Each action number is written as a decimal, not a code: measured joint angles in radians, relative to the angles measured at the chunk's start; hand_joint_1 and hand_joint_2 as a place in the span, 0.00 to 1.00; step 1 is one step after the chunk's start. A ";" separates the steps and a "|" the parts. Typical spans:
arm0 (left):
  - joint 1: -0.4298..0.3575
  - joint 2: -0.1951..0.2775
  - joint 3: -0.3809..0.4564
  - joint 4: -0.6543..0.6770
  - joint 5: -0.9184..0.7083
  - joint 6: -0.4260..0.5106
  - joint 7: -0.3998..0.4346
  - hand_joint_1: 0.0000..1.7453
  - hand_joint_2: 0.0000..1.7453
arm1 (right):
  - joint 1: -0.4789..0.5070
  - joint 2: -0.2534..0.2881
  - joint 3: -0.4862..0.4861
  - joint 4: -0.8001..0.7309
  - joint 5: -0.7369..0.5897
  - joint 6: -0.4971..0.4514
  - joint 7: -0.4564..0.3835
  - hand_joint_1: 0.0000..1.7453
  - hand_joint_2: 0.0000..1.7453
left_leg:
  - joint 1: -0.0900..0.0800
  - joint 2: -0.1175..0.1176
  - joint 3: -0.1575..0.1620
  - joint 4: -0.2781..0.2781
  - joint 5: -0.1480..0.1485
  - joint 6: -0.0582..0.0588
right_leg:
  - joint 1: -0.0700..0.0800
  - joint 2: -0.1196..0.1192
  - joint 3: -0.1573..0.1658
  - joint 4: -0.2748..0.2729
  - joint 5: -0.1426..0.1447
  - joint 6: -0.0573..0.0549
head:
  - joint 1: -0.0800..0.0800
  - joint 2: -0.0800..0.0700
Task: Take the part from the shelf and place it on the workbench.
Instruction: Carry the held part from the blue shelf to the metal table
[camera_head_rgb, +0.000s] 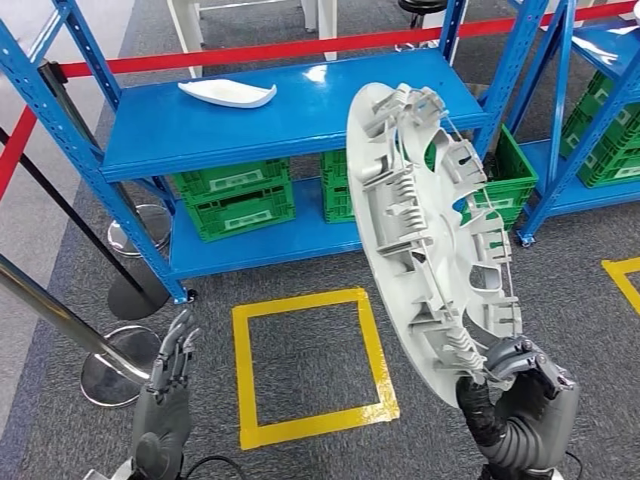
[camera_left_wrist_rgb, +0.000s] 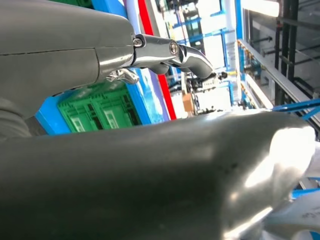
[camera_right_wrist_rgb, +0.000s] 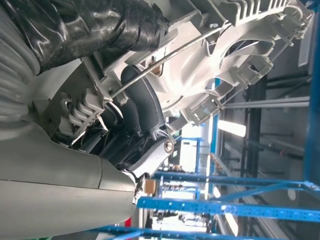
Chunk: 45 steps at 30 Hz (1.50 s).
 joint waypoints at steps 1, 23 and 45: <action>0.004 0.002 0.005 -0.007 -0.004 0.001 0.000 0.00 0.00 | -0.010 0.000 0.006 0.007 -0.001 0.003 0.000 1.00 1.00 | 0.000 0.000 -0.002 0.054 -0.019 -0.001 | 0.002 -0.001 -0.015 0.003 0.013 -0.001 | -0.003 0.000; 0.044 0.007 0.048 -0.081 -0.013 0.018 0.000 0.00 0.00 | -0.064 0.000 0.035 0.080 -0.005 0.028 0.000 1.00 1.00 | -0.010 -0.002 0.058 -0.204 0.176 0.034 | -0.003 0.011 0.063 0.037 -0.064 0.050 | 0.013 0.000; 0.063 0.007 0.052 -0.086 -0.005 0.035 0.000 0.00 0.00 | -0.019 -0.001 0.031 0.085 0.000 0.029 -0.001 1.00 1.00 | -0.003 0.002 0.170 -0.240 0.102 0.056 | -0.002 0.001 -0.153 0.193 -0.087 0.053 | 0.004 0.000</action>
